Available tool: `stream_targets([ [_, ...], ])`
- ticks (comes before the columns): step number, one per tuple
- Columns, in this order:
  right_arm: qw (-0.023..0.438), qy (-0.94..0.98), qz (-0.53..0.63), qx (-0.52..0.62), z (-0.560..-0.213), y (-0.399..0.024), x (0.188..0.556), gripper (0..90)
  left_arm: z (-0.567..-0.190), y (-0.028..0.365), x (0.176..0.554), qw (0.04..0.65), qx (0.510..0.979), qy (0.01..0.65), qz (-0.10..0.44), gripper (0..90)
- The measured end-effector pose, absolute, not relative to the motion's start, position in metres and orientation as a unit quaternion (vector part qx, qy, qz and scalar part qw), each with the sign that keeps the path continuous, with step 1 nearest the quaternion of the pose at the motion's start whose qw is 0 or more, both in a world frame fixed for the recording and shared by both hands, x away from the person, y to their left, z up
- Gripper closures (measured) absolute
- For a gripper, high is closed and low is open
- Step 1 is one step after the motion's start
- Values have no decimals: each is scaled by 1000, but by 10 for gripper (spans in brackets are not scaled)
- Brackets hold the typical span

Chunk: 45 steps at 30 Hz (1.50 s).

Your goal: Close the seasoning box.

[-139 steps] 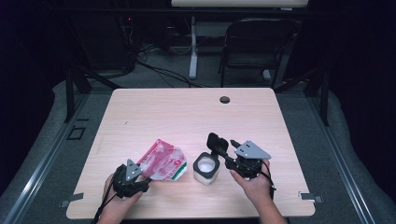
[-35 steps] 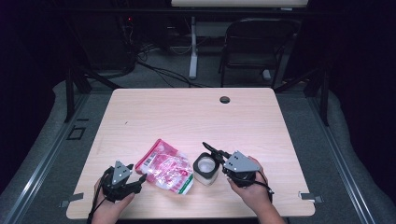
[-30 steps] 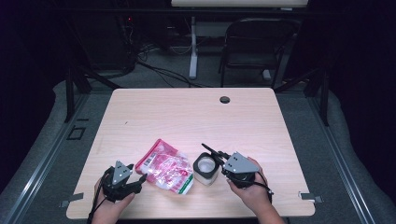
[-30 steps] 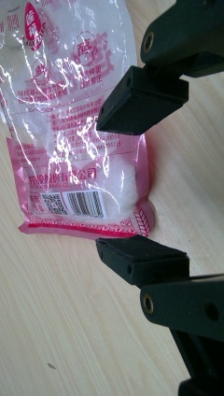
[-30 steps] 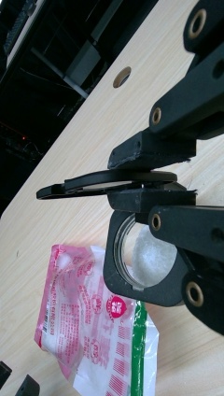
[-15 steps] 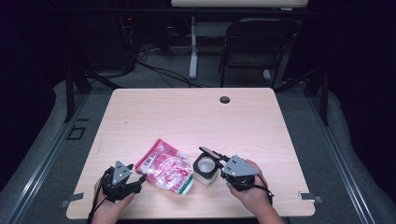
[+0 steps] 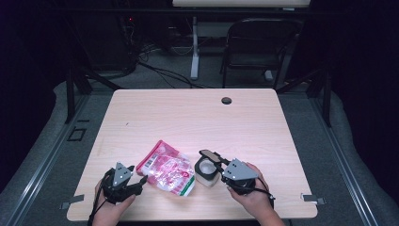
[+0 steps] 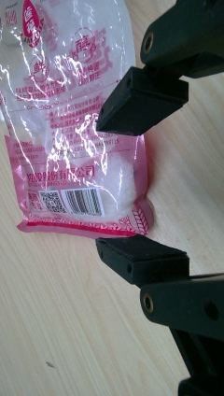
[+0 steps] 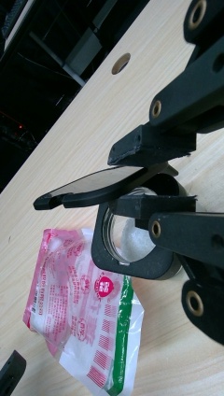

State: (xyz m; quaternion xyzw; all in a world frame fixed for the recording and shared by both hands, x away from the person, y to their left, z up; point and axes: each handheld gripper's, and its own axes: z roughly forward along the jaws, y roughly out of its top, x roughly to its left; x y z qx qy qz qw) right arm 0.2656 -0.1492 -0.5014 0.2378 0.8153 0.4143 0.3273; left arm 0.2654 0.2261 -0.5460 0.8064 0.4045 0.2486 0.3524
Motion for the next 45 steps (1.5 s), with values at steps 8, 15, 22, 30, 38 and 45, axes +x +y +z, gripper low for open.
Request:
stream_targets([
  [8,324,818,414,233,-503,-147,261,717,-546,225,265,353,806,403,249,379],
  [15,321,820,416,228,-503,-148,258,685,-546,225,265,352,808,403,248,379],
  [22,316,820,418,229,-504,-151,254,627,-546,225,265,351,808,401,250,379],
  [30,304,818,429,234,-506,-156,249,541,-546,227,265,352,806,404,251,379],
  [38,296,811,437,252,-509,-159,252,523,-547,227,265,352,806,404,252,379],
  [45,296,801,442,274,-508,-164,254,500,-546,229,266,354,803,407,254,379],
])
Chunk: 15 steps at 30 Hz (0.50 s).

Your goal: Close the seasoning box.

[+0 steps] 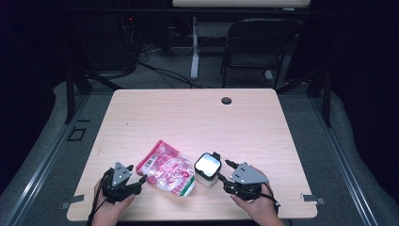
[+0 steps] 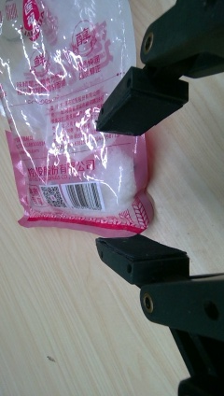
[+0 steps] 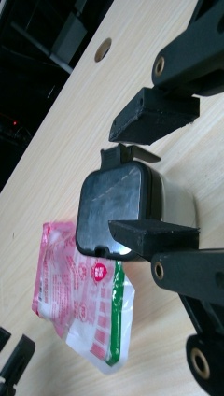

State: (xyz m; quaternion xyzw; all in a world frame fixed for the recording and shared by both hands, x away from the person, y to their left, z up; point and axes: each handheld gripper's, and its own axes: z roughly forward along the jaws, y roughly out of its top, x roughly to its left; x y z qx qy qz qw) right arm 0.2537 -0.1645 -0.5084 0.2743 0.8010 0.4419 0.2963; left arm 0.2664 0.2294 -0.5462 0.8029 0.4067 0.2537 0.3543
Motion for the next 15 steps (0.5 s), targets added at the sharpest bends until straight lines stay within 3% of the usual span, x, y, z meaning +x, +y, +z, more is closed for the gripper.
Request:
stream_targets([
  [15,306,766,422,376,-512,-213,265,451,-543,252,274,359,783,430,269,380],
])
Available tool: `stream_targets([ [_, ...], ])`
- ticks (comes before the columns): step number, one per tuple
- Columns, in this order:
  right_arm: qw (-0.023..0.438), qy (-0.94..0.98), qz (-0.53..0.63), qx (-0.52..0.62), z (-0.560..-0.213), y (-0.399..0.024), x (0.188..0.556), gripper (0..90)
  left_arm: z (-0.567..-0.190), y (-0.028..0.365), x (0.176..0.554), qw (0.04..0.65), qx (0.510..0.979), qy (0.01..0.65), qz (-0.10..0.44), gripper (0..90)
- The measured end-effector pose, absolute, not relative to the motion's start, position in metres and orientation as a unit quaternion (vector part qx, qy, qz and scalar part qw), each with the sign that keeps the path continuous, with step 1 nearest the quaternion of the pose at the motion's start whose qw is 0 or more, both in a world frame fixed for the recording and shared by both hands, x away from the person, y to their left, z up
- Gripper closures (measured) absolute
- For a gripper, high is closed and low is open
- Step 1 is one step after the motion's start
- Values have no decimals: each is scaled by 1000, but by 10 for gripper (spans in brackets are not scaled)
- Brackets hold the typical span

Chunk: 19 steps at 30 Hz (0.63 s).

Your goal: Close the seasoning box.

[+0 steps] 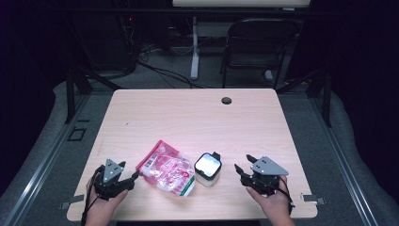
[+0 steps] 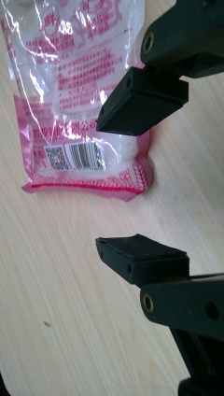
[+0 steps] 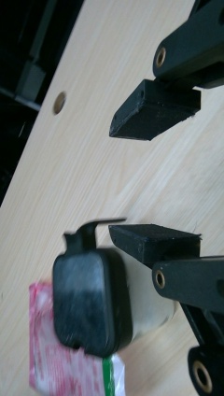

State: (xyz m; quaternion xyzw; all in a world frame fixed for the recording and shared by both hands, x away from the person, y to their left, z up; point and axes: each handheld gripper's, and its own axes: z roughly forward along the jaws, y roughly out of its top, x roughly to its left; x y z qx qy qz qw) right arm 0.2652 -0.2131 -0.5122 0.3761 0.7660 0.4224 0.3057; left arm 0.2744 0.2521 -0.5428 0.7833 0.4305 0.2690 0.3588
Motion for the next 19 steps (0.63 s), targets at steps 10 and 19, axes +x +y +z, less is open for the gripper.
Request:
stream_targets([
  [10,297,745,396,447,-538,-244,277,445,-548,266,284,358,774,446,273,383],
  [19,279,740,387,474,-552,-252,285,441,-554,277,293,356,767,460,272,384],
])
